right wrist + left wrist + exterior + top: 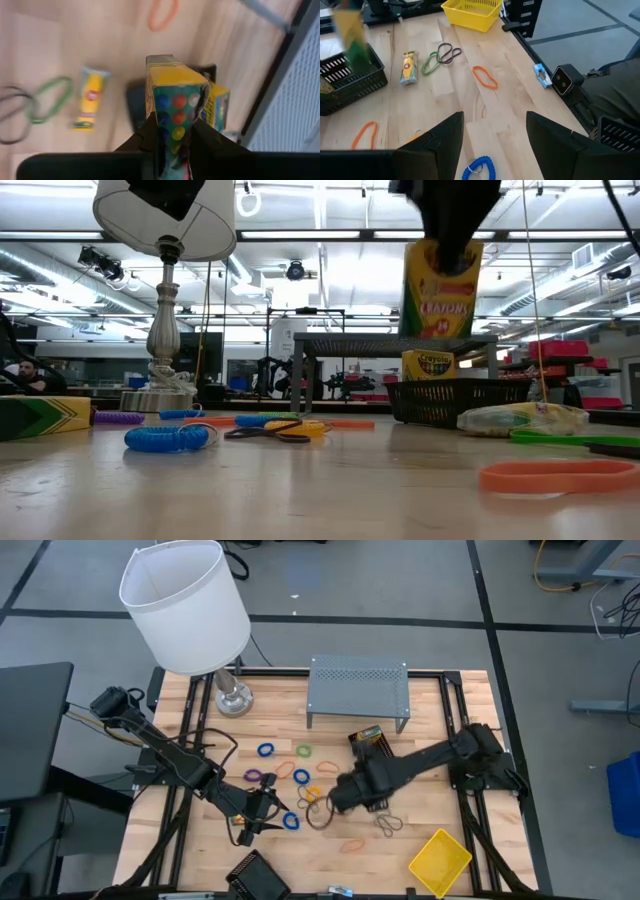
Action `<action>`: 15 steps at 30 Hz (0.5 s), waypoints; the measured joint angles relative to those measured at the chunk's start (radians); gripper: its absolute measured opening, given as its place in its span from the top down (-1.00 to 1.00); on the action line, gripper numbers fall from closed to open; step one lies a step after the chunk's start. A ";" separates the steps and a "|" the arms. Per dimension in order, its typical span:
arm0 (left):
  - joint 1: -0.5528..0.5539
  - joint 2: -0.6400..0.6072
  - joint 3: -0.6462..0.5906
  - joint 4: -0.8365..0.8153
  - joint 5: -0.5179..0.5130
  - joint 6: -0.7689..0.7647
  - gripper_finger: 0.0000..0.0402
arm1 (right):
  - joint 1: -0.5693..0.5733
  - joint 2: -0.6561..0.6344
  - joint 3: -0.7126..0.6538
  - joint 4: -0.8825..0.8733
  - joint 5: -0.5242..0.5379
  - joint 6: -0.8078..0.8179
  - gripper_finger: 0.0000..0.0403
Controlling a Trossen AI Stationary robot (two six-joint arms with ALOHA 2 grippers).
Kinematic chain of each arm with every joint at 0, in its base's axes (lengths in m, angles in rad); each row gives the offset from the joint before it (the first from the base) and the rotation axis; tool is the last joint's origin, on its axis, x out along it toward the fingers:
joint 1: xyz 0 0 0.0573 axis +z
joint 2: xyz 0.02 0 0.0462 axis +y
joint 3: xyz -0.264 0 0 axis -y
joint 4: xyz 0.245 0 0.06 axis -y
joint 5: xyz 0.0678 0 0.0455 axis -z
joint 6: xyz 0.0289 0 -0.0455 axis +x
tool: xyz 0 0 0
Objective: Pick & Place Office Desk Supplies
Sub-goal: Put the yellow crayon box into the top black bin
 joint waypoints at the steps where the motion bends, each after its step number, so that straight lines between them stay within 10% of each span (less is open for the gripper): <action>1: 0.000 0.000 0.000 0.000 0.000 0.000 -0.09 | -0.021 -0.003 -0.020 0.001 0.002 -0.001 0.70; 15: 0.000 0.000 0.000 0.008 0.000 0.021 -0.09 | -0.214 -0.016 -0.242 0.069 -0.031 -0.186 0.70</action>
